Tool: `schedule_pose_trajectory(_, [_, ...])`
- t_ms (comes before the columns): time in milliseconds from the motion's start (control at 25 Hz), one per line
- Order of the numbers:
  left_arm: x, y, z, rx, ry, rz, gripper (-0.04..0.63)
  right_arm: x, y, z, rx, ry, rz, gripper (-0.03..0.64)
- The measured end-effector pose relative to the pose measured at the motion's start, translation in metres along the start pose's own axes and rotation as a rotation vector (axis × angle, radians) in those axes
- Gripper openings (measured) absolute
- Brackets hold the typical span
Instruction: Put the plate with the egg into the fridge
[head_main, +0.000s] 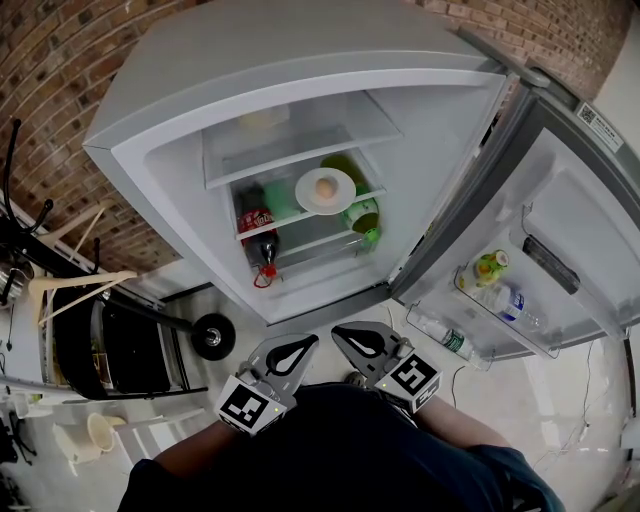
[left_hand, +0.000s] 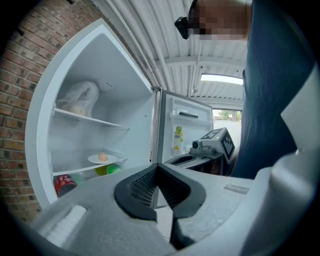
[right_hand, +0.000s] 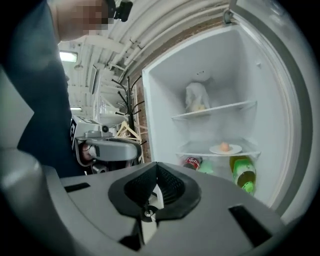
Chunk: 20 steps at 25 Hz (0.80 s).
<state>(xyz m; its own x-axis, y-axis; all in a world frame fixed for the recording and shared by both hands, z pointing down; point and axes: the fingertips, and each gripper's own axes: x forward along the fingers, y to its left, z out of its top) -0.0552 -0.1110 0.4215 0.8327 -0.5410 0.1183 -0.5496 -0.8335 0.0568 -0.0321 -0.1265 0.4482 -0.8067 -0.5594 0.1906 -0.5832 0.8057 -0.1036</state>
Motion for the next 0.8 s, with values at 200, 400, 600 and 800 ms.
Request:
schedule_pose_trajectory(200, [0.001,0.001,-0.001,-0.006,0.0,0.003,0.005,-0.002,0.0,0.004,0.004,-0.042,-0.017,0.011])
schedule_pose_trajectory(400, [0.001,0.001,0.001,0.01,-0.005,0.0,0.005,-0.001,0.003,0.01,0.002,-0.061,-0.007,0.009])
schedule_pose_trajectory(600, [0.002,0.001,0.002,0.003,-0.008,0.005,0.005,0.0,0.006,0.009,-0.009,-0.056,0.003,0.009])
schedule_pose_trajectory(800, [0.003,0.001,0.004,0.007,-0.018,0.011,0.005,0.0,0.006,0.01,0.013,-0.063,0.01,0.009])
